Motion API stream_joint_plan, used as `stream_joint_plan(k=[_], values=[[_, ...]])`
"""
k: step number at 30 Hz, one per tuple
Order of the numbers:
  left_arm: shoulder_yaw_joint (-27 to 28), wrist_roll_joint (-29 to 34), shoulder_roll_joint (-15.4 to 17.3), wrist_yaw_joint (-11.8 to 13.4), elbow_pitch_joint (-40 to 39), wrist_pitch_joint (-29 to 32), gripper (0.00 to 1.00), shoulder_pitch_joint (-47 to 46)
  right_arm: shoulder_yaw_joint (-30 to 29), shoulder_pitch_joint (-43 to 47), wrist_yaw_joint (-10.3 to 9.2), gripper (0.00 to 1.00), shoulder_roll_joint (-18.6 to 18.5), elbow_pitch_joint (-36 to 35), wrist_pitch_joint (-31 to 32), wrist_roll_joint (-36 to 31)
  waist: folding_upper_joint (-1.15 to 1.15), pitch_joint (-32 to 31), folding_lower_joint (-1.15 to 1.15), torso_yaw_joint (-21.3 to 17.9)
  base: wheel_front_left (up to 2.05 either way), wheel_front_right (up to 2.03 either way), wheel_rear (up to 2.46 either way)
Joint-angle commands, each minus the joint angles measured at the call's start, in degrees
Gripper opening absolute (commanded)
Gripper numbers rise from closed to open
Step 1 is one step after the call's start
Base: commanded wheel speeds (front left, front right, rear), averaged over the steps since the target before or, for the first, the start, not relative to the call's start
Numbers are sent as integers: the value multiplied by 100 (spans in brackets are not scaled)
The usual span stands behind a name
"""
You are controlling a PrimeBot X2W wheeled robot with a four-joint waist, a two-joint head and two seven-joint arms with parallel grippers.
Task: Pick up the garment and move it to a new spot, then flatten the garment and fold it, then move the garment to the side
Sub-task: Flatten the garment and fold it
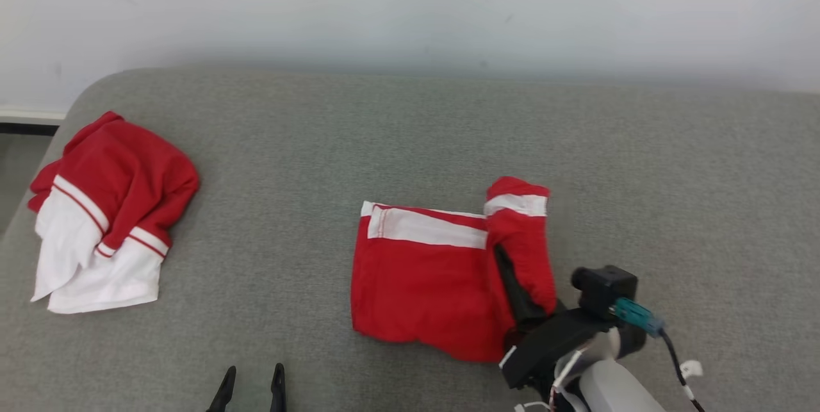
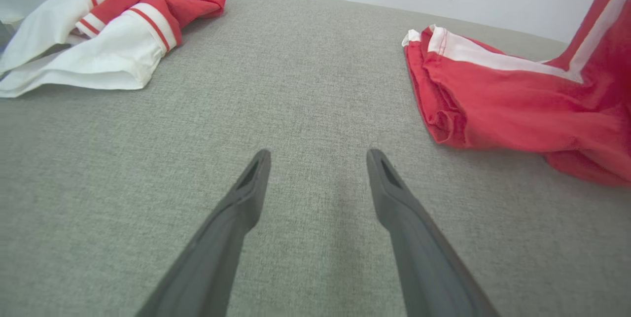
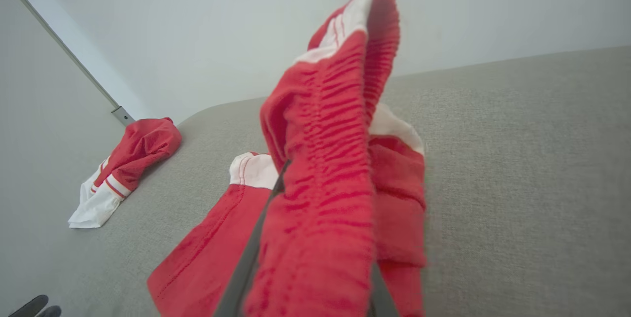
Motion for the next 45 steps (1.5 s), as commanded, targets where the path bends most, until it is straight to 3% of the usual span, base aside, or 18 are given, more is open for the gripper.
stream_joint_plan(k=[1, 10, 12, 14, 15, 21, 26, 39, 45], values=[[-14, -21, -5, 19, 3, -18, 100, 49, 102, -71, -15, 0, 0, -22, 52, 43, 0, -25, 0, 150, 0, 0, 0], [-64, -23, -6, 23, 30, -18, 100, 87, 563, -559, -15, 2, 23, 632, 157, 29, 0, 16, 0, 748, 0, 0, 0], [-47, -22, -6, 24, 32, -18, 100, 109, 629, -696, -15, 9, 26, 836, 102, 81, 0, 34, 0, 840, 0, 0, 0], [-46, -19, -7, 19, 45, -18, 100, 123, 705, -839, -15, 44, 26, 1032, 22, 62, 0, 39, 0, 913, 0, 0, 0], [-46, -20, -7, 20, 50, -18, 100, 121, 766, -883, -14, 100, 26, 1089, -19, 169, 0, 39, 0, 942, 0, 0, 0], [65, -40, -7, 92, 14, -18, 100, 84, 1036, -1069, -15, 100, 18, 1291, -283, 547, 0, 16, 0, 894, 0, 0, 0], [164, -1, -6, 138, -81, -18, 100, 49, 820, -1106, -15, 100, 20, 1426, -417, 462, 0, -10, 0, 659, 0, 0, 0], [438, 190, -6, 125, -365, -18, 100, -35, -1121, -115, -15, 100, 24, 562, -444, -1168, 0, -40, 0, 14, 0, 0, 0], [522, 200, -5, 128, -438, -17, 100, -28, -1557, 270, -15, 100, 25, 120, -445, -1353, 0, -52, 0, -182, 0, 0, 0]])
